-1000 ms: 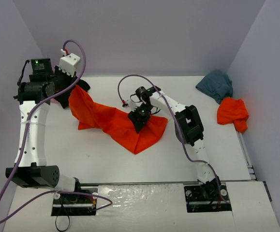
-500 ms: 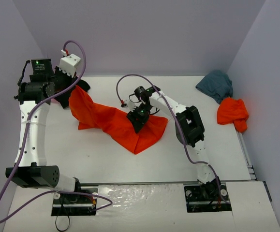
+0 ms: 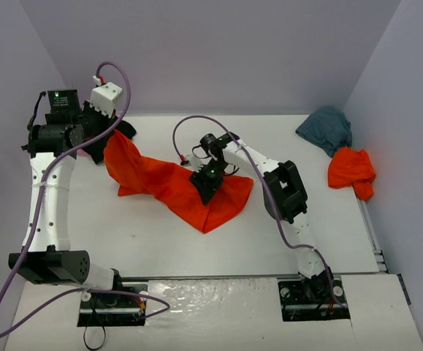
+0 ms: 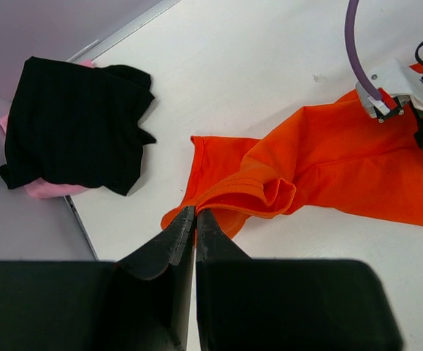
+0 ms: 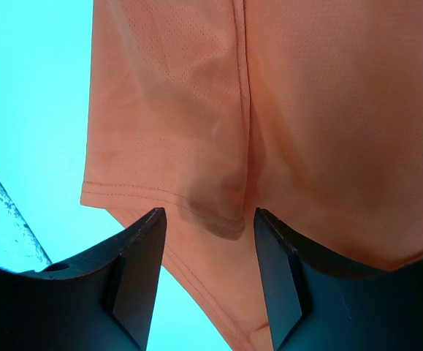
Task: Fold and stack the t-shirts
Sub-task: Flatten the tshirt out
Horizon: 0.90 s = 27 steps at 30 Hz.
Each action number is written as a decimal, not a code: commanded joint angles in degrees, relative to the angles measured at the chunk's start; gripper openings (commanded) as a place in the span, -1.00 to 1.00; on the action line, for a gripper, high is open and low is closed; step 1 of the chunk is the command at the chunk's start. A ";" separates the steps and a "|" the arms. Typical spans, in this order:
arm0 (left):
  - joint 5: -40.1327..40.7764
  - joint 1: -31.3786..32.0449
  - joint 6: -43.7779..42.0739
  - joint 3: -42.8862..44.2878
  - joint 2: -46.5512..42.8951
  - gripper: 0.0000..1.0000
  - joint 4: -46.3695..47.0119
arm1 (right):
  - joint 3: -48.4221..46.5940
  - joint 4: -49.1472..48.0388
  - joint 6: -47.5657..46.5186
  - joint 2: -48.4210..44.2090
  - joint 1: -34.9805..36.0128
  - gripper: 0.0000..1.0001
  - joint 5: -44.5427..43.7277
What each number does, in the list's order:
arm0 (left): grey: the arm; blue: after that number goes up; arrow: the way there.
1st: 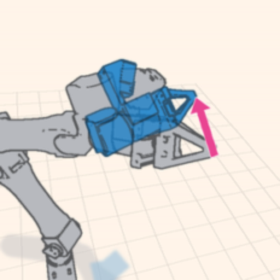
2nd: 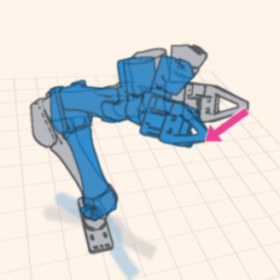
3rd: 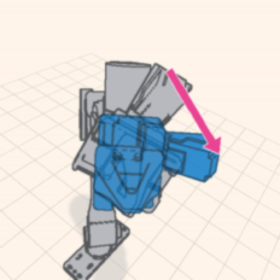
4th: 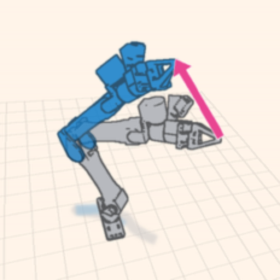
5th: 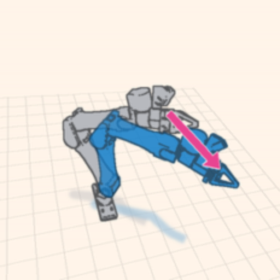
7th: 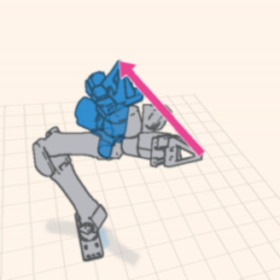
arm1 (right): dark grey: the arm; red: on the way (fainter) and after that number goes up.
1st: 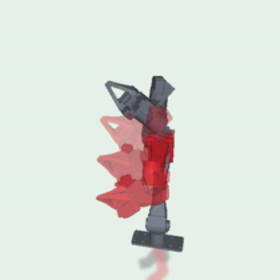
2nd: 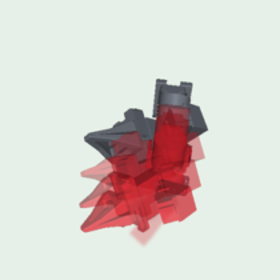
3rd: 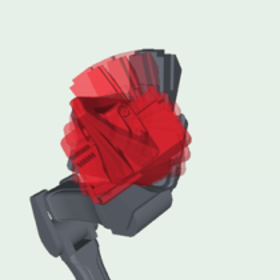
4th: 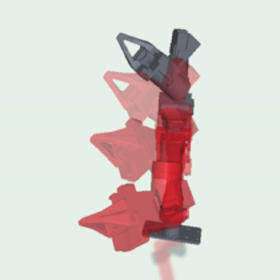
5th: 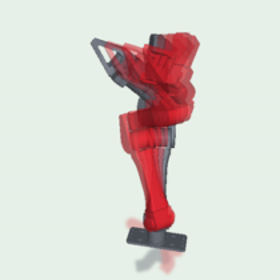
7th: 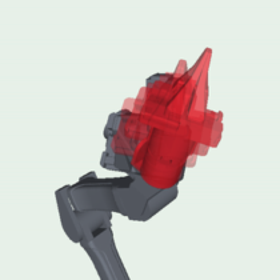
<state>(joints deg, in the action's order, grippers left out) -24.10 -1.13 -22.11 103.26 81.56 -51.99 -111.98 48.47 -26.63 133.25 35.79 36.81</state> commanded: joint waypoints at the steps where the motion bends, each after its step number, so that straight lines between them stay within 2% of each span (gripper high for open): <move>1: -0.33 0.25 -0.66 0.89 -2.45 -1.00 3.12 | 1.06 1.80 -0.17 -0.71 0.42 -0.04 1.77; 7: -0.31 0.27 -0.68 0.80 -2.37 -1.00 3.15 | 2.07 1.75 -0.32 -1.15 0.57 -0.08 1.72; 14: -0.23 0.33 -0.66 0.45 -2.48 -1.00 3.12 | 2.71 1.81 -0.72 -1.30 1.18 -0.53 1.95; 18: -0.22 0.33 -0.63 0.48 -2.68 -1.00 3.29 | 2.54 1.69 -0.71 -1.09 1.58 -0.94 1.16; 20: 0.27 0.33 -0.35 0.24 -2.88 -1.00 3.74 | 2.30 1.58 -0.50 -1.04 1.67 -1.00 0.05; 23: 2.87 0.33 0.70 -0.20 -3.46 -1.00 5.39 | 2.11 0.35 0.76 -2.07 1.61 -1.00 -3.93; 27: 5.55 0.18 2.74 -0.36 -4.37 -1.00 8.59 | 2.49 -5.03 4.72 -6.91 0.62 -1.00 -19.69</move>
<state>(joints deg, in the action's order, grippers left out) -22.04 -1.08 -21.97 102.23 80.78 -50.49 -109.16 47.65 -26.24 133.47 37.19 32.50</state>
